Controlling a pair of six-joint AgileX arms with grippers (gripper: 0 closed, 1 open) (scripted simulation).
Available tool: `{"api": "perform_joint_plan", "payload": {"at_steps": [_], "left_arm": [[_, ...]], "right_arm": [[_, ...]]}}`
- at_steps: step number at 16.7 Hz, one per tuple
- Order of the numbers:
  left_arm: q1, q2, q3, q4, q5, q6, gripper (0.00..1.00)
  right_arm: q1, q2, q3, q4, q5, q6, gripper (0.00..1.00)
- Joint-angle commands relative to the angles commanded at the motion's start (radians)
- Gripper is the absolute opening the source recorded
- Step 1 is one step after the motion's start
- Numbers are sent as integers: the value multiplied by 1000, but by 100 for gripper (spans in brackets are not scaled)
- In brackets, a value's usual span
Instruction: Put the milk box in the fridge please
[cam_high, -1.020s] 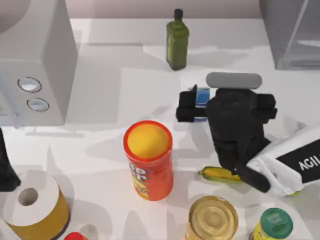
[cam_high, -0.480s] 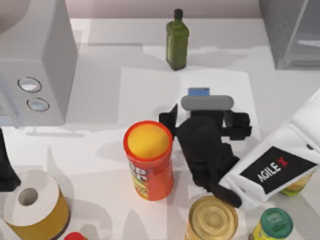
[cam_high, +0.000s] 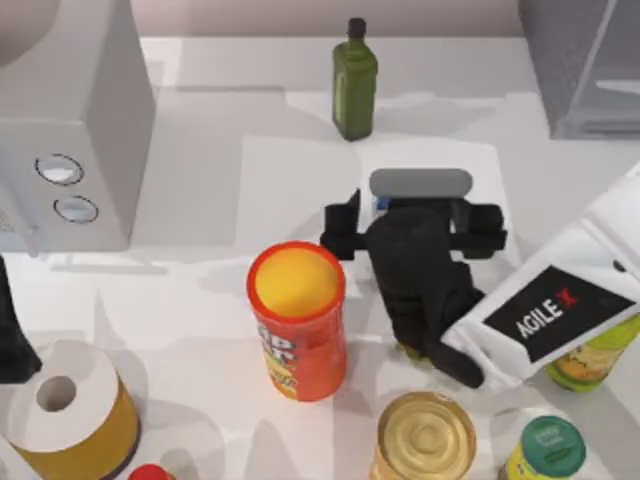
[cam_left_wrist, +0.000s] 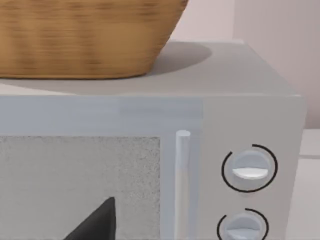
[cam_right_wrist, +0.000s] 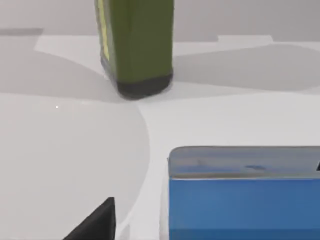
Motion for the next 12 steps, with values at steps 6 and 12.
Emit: {"api": "perform_joint_plan", "payload": {"at_steps": [6,12], "left_arm": [[0,0,0,0,0,0,100],[0,0,0,0,0,0,100]], "right_arm": [[-19,99,112,-5,-17,-12,100],[-19,99,112,-5,-17,-12,77]]}}
